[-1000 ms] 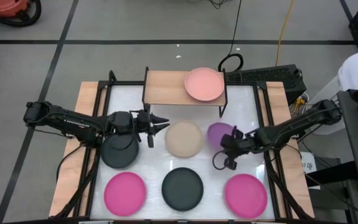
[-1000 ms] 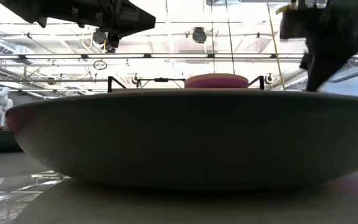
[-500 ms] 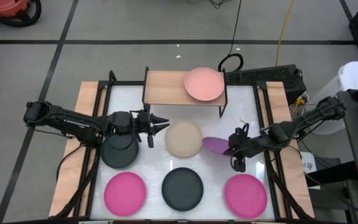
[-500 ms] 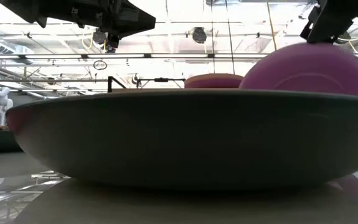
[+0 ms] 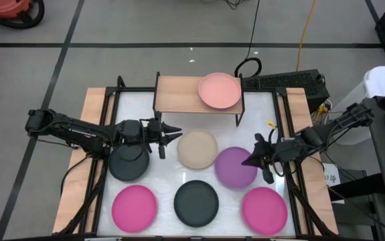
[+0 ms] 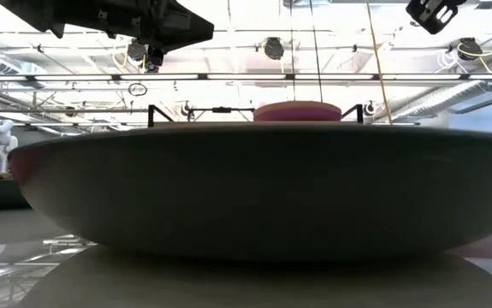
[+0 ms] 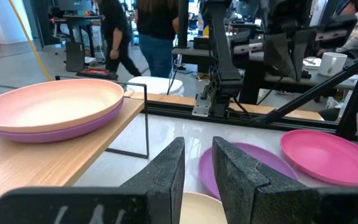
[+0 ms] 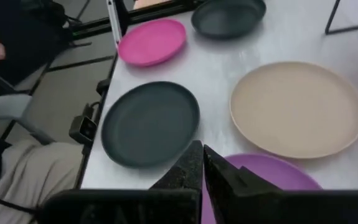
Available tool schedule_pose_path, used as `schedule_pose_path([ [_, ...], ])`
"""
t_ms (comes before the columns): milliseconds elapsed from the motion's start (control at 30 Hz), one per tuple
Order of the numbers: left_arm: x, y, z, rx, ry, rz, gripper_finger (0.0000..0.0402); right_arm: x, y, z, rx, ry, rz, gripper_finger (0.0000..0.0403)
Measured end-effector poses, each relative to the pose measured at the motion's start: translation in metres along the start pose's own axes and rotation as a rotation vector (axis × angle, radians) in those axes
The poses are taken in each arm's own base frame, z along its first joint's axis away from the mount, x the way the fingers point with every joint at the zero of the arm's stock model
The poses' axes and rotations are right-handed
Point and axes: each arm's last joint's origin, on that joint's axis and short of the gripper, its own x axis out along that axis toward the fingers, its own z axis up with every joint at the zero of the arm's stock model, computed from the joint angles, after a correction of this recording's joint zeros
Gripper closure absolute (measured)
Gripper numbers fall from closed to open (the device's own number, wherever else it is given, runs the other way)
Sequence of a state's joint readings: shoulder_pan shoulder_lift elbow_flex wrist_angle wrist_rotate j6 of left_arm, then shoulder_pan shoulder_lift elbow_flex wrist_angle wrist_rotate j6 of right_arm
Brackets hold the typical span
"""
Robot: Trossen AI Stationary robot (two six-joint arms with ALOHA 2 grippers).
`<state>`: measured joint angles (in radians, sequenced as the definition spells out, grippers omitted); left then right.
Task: Place and stack plates onto a shelf
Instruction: Stack the purple plate on top of the light pink plate on the shelf
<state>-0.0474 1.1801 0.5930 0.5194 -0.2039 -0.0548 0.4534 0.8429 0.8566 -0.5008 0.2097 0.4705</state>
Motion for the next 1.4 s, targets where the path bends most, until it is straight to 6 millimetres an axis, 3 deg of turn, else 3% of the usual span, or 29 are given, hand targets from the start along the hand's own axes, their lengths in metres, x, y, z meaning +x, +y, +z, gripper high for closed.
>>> schedule_pose_path([
  [167, 0.0, 0.0, 0.0, -0.001, 0.0, 0.0, 0.0314, 0.007, 0.0, -0.005, -0.081, 0.038, 0.007, 0.0402],
  [367, 0.0, 0.0, 0.0, -0.002, 0.0, 0.0, 0.0314, 0.047, 0.004, -0.027, -0.079, 0.188, 0.123, 0.0389],
  [633, 0.0, 0.0, 0.0, -0.01, 0.0, 0.0, 0.0314, 0.107, 0.01, -0.054, -0.074, 0.351, 0.206, 0.029],
  [767, 0.0, 0.0, -0.001, -0.009, 0.007, 0.0, 0.0314, 0.127, 0.007, -0.069, -0.051, 0.446, 0.159, 0.0236],
  [900, 0.0, 0.0, -0.002, -0.006, 0.022, 0.002, 0.0314, 0.138, 0.005, -0.079, -0.051, 0.498, 0.123, 0.021],
  [1167, 0.0, 0.0, -0.002, -0.005, 0.024, 0.002, 0.0314, 0.154, -0.001, -0.098, -0.096, 0.556, -0.015, 0.0223],
  [1400, 0.0, 0.0, -0.003, -0.006, 0.028, 0.002, 0.0314, 0.153, -0.005, -0.1, -0.103, 0.561, -0.084, 0.0276],
])
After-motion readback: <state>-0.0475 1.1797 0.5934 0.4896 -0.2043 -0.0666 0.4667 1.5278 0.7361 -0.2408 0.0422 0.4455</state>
